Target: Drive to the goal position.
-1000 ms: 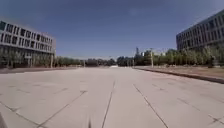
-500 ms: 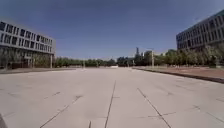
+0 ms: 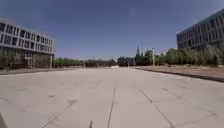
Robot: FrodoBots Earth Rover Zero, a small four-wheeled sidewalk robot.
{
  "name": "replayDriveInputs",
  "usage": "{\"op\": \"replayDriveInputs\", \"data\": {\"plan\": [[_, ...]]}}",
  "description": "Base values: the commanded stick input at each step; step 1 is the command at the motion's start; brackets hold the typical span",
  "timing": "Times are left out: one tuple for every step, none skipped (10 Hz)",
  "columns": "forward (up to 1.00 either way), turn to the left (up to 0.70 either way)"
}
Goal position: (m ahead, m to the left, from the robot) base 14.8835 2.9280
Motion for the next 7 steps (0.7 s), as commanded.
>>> {"op": "replayDriveInputs", "data": {"plan": [[0.7, 0.0], [0.7, 0.0], [0.7, 0.0], [0.7, 0.0], [0.7, 0.0], [0.7, 0.0], [0.7, 0.0]]}}
